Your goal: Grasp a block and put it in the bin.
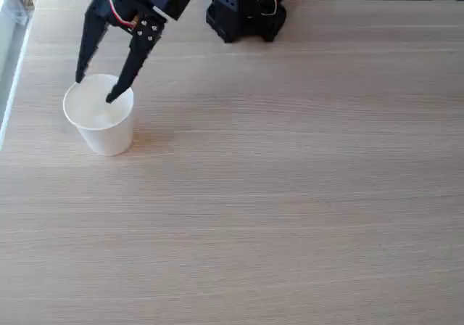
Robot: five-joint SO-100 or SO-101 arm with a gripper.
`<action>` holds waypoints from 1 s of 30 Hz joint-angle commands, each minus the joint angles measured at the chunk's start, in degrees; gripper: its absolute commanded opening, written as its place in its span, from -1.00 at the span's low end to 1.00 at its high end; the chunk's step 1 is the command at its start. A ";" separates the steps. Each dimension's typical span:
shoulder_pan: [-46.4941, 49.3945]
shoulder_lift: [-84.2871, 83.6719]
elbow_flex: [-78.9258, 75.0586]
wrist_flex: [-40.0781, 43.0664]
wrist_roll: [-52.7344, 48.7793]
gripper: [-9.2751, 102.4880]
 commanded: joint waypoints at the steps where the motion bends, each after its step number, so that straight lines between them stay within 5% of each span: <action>1: -0.09 0.62 -2.02 0.18 -0.18 -0.42; 7: -3.16 4.75 -0.35 0.53 2.37 -0.81; 16: -16.52 24.35 11.43 6.15 10.55 -0.83; 30: -38.23 61.70 29.62 47.20 22.32 -0.83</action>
